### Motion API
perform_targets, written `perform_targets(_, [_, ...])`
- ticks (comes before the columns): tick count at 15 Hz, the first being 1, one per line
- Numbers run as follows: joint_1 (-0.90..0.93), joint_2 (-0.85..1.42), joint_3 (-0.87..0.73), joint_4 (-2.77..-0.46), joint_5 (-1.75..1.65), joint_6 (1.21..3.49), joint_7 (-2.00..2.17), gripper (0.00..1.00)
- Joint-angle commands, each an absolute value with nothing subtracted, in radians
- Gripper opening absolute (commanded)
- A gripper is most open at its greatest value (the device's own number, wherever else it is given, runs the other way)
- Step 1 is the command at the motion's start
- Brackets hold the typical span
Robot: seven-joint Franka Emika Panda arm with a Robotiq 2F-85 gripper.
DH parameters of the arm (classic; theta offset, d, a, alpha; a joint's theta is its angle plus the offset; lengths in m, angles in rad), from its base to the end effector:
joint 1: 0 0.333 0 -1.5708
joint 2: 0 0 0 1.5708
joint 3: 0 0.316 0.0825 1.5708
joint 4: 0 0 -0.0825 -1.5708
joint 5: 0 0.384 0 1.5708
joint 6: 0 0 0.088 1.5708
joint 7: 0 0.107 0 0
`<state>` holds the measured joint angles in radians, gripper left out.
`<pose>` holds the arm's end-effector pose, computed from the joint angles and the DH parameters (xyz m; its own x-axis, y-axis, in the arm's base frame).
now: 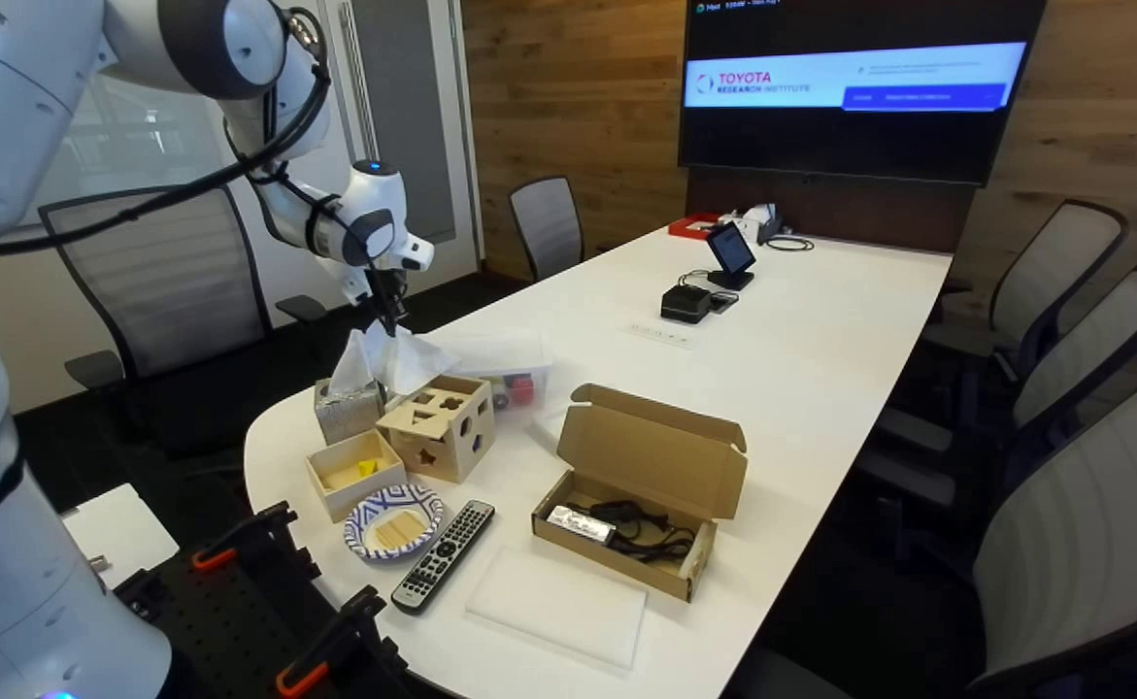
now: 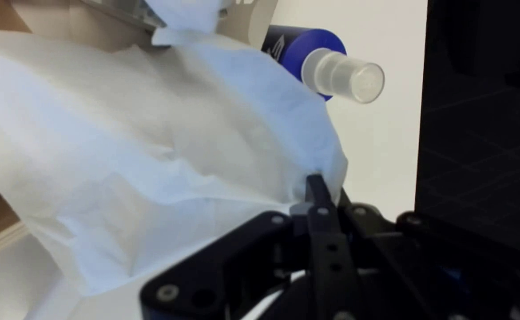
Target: Use the napkin to wipe the shape sorter
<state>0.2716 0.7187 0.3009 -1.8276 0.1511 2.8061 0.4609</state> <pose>0.5762 0.3418 0.1804 0.9860 -0.1397 0.0907 -0.0989 -0.9293 -0.3559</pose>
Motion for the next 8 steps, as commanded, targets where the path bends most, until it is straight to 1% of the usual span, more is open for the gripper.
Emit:
perform_targets(1, [0.253, 0.770, 0.338, -1.762, 0.227, 2.763, 0.333, 0.00])
perform_targets(4, [0.212, 0.812, 0.391, -1.733, 0.278, 2.744, 0.230, 0.00])
perform_targets(8, [0.163, 0.853, 0.427, -1.698, 0.335, 2.629, 0.146, 0.00])
